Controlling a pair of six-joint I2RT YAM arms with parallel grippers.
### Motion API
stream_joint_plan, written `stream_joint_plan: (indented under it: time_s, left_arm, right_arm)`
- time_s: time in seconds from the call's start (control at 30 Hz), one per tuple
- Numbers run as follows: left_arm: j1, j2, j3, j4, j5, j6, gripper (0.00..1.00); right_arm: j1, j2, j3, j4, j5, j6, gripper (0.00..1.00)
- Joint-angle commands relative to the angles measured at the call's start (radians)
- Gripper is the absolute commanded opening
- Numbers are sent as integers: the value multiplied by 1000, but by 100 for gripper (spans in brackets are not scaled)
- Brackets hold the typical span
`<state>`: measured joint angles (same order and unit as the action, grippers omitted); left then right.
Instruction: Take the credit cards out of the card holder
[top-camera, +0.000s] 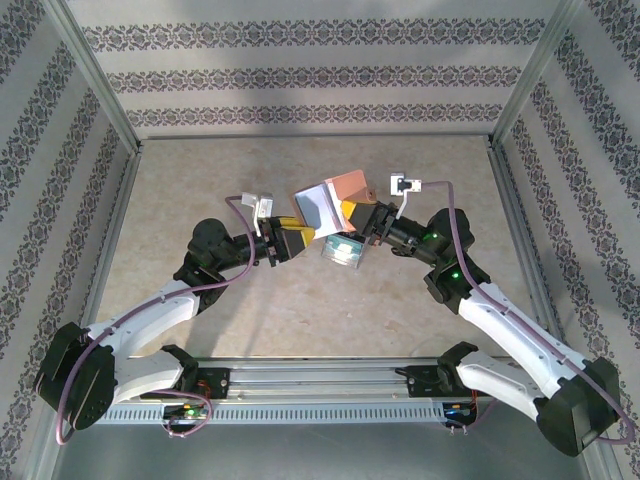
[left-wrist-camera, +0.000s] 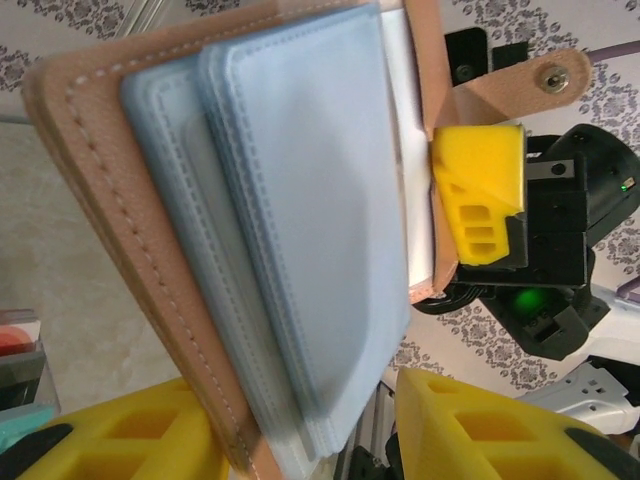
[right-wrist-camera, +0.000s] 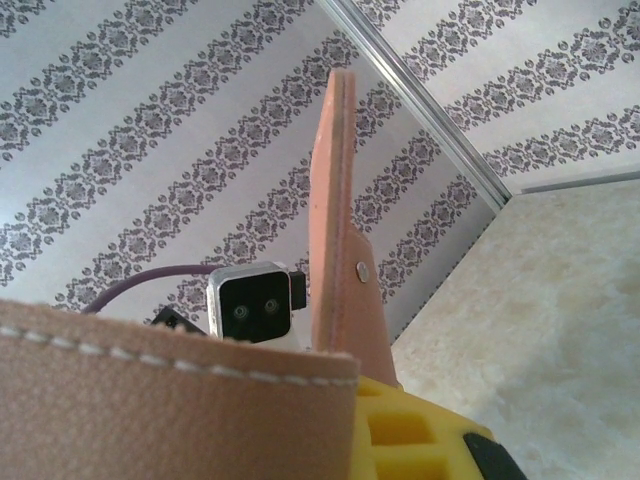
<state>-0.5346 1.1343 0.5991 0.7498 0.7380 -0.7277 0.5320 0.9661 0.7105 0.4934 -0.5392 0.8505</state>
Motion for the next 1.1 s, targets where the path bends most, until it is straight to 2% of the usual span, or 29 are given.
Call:
stream_joint_plan:
  time_s: [0.0, 0.17, 0.37, 0.73, 0.87, 1.07]
  left_arm:
    - [9, 1, -8, 126, 48, -14, 39]
    - [10, -17, -18, 155, 67, -17, 29]
    - [12, -57, -18, 107, 79, 17, 18]
    - [13, -59, 9, 65, 99, 26, 5]
    - [13, -48, 30, 1, 97, 33, 0]
    - [12, -79, 93, -358, 49, 166, 0]
  right_arm:
    - [-1, 1, 0, 72, -27, 17, 0]
    - [-8, -1, -19, 49, 1, 4, 0]
    - [-10, 11, -29, 21, 19, -6, 0]
    - [-6, 61, -12, -46, 14, -28, 1]
    - [12, 75, 23, -146, 11, -107, 20]
    - [29, 49, 77, -355, 96, -272, 51]
